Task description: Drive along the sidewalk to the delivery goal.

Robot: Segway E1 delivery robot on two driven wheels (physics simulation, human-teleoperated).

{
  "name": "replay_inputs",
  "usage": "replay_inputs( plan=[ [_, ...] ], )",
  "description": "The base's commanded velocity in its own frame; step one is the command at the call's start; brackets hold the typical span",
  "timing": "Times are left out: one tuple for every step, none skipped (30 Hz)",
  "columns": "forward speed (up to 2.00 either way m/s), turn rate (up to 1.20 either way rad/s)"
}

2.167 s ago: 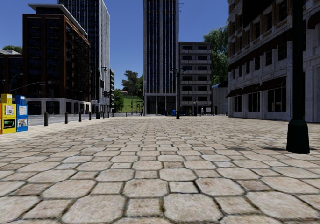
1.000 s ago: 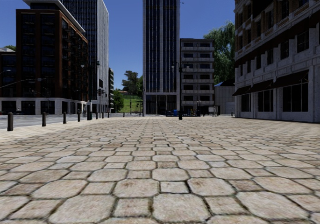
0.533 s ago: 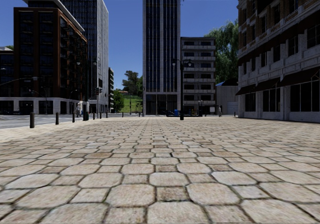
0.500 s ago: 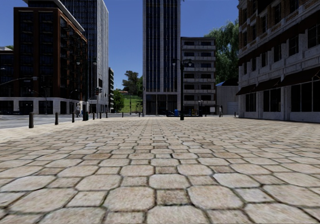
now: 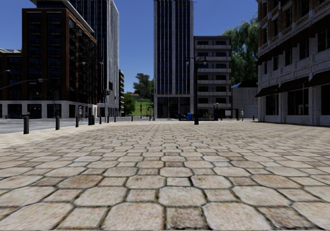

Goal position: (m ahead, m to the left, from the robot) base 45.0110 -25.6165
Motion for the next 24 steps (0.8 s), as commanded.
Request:
replay_inputs(
  plan=[
    [2.00, 0.38],
    [2.00, 0.32],
    [2.00, 0.00],
    [2.00, 0.00],
    [2.00, 0.00],
    [2.00, 0.00],
    [2.00, 0.00],
    [2.00, 0.00],
    [2.00, 0.00],
    [2.00, 0.00],
    [2.00, 0.00],
    [2.00, 0.00],
    [2.00, 0.00],
    [2.00, 0.00],
    [2.00, 0.00],
    [2.00, 0.00],
    [2.00, 0.00],
    [2.00, 0.00],
    [2.00, 0.00],
    [2.00, 0.00],
    [2.00, 0.00],
    [2.00, 0.00],
    [2.00, 0.00],
    [2.00, 0.00]
  ],
)
